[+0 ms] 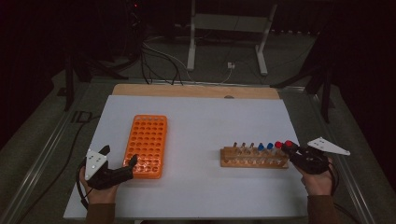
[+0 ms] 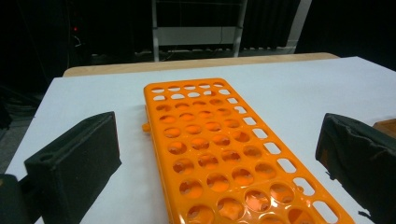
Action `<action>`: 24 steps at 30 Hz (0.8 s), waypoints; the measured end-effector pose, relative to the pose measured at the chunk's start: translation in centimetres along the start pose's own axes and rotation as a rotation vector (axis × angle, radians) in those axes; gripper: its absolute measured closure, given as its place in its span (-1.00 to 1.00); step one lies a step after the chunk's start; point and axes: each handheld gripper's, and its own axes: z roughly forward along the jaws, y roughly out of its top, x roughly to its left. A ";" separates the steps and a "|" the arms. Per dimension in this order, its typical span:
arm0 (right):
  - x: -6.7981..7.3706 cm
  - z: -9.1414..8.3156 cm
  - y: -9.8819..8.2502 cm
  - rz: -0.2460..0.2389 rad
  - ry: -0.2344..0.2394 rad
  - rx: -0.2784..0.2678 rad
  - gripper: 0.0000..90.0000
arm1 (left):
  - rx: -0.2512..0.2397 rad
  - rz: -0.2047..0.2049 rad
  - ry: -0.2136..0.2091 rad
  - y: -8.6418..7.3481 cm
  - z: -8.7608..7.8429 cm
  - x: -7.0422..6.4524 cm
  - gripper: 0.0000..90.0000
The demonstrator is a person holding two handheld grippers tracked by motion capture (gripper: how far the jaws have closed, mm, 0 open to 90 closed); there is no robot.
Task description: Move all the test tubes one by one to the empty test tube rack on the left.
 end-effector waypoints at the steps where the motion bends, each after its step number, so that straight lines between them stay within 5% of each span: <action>1: 0.0 -0.3 0.3 -0.001 -0.001 -0.010 0.55 | 0.001 0.001 0.001 0.0 0.0 0.0 -0.99; 24: 1.3 -4.5 7.3 -0.100 -0.029 -0.139 0.56 | 0.005 0.013 -0.005 -0.1 0.3 -0.2 -0.99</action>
